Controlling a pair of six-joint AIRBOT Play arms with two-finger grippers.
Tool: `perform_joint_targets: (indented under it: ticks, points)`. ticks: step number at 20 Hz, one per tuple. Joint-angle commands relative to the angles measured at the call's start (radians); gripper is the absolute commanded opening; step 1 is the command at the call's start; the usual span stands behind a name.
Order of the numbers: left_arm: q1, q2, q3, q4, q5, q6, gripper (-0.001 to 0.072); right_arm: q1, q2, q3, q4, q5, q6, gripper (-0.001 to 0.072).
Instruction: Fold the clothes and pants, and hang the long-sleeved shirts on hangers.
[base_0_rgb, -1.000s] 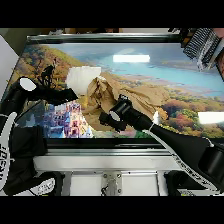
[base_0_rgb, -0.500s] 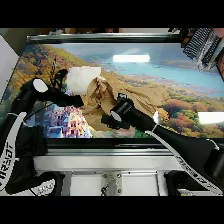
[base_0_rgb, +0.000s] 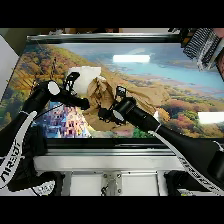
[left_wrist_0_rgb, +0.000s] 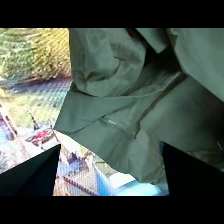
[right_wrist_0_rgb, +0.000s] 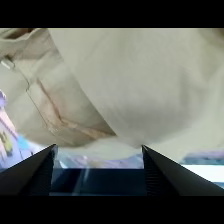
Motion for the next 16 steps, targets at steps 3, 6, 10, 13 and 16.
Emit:
perform_joint_targets:
  ticks: [3, 6, 10, 13, 16]
  points:
    - [-0.003, -0.002, 0.001, 0.003, -0.049, -0.024, 0.0674, 0.0, -0.08, 0.001, 0.001, -0.044, 0.285, 0.0573]
    - [-0.003, -0.002, 0.001, 0.003, -0.066, -0.036, 0.0674, -0.002, -0.091, 0.001, -0.018, -0.045, 0.337, 0.0426]
    - [-0.003, -0.002, 0.001, 0.003, -0.066, -0.043, 0.0674, 0.0, -0.098, 0.001, -0.015, -0.024, 0.336, 0.0295]
    - [-0.003, -0.002, 0.001, 0.003, -0.066, -0.043, 0.0674, 0.0, -0.098, 0.001, -0.015, 0.07, 0.33, 0.0291]
    - [-0.003, -0.002, 0.001, 0.003, -0.071, -0.042, 0.0674, 0.0, -0.094, 0.001, -0.016, 0.136, 0.195, 0.0014]
